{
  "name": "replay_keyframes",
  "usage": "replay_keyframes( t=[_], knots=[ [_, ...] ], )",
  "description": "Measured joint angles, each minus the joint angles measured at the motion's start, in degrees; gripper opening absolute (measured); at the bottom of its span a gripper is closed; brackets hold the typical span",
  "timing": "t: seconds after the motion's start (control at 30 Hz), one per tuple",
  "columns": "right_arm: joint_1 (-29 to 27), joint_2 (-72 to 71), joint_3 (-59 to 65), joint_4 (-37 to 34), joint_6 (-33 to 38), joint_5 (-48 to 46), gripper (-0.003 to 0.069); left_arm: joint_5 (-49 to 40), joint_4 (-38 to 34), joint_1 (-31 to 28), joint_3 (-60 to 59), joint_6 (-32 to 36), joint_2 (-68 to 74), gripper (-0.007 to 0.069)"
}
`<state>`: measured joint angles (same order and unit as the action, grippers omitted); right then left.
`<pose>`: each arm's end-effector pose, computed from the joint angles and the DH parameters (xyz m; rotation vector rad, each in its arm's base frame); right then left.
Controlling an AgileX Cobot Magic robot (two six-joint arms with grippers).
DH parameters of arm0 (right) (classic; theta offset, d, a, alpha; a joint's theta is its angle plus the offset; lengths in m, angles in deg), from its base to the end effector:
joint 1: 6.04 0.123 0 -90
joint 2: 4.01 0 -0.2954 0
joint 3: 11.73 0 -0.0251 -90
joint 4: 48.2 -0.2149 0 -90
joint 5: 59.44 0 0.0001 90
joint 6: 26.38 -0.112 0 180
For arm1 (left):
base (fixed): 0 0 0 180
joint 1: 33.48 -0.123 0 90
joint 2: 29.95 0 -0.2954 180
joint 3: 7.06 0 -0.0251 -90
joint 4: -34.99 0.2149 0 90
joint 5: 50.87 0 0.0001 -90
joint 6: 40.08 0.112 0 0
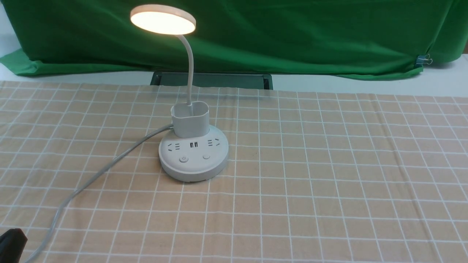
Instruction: Turn on the table lamp on the light coffee tablecloth with your hand.
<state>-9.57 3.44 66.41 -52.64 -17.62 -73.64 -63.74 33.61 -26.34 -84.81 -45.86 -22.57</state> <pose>0.0298 0.0003 0.1838 -0.0280 1.7415 -0.0857 0.0296 -0.0043 0.1885 0.0042 1.7140 -0.1896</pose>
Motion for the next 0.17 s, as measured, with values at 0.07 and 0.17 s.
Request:
replay_keyframes(
  t=[0.07,0.17],
  knots=[
    [0.0,0.0,0.0,0.0,0.0,0.0,0.0241,0.0,0.0,0.0,0.0,0.0,0.0,0.0],
    [0.0,0.0,0.0,0.0,0.0,0.0,0.0241,0.0,0.0,0.0,0.0,0.0,0.0,0.0]
  ],
)
